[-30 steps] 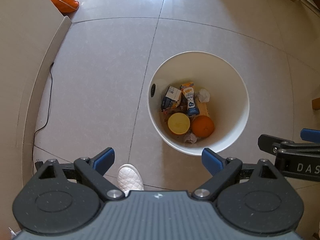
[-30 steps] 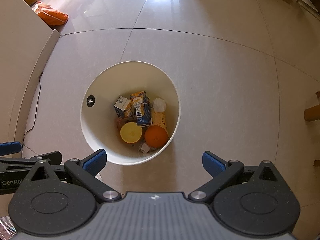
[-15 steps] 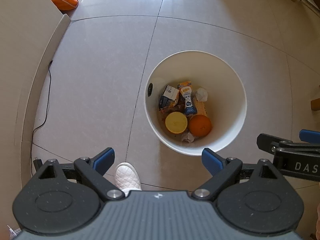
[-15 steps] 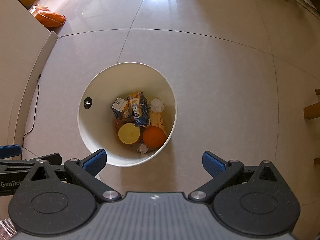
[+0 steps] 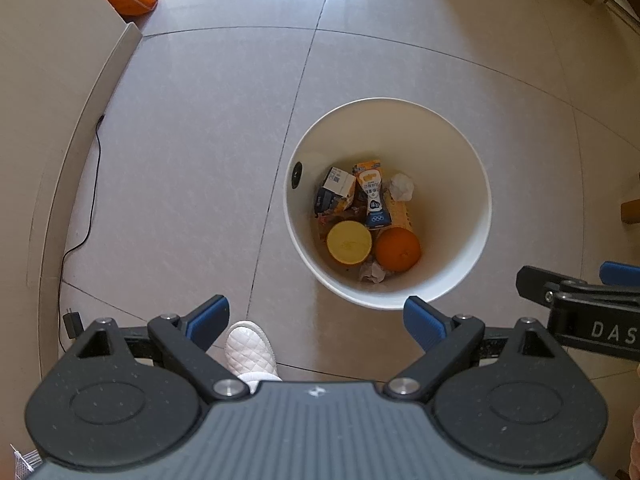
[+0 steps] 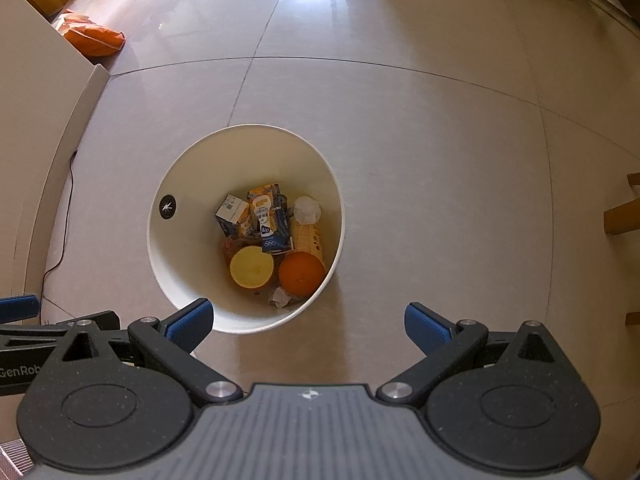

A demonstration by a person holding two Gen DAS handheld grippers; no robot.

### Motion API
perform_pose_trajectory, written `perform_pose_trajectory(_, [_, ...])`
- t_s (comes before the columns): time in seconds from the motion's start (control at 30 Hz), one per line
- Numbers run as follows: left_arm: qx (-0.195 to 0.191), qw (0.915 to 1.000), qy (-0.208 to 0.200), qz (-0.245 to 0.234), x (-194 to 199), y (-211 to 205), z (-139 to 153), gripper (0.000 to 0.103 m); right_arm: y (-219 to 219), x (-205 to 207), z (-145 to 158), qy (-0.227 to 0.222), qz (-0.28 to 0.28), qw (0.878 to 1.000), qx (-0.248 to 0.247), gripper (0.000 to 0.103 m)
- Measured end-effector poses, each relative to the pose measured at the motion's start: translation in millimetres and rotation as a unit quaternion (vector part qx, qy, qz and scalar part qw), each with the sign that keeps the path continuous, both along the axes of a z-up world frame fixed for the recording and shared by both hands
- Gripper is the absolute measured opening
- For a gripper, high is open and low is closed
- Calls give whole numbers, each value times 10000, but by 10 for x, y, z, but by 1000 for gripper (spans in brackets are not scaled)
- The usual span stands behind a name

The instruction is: Organize objects

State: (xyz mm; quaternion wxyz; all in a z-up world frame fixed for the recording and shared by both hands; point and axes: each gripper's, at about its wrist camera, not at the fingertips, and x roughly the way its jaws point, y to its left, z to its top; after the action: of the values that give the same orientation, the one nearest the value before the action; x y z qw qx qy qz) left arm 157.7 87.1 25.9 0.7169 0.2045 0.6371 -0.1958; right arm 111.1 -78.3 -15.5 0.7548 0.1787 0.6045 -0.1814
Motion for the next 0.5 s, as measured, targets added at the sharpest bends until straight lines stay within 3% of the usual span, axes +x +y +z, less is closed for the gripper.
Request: perform_pose_trajectory(0.5, [22,10000,-19,36,-14,-1,18,94,-10,-12,-6,3,-17,10000,0,103])
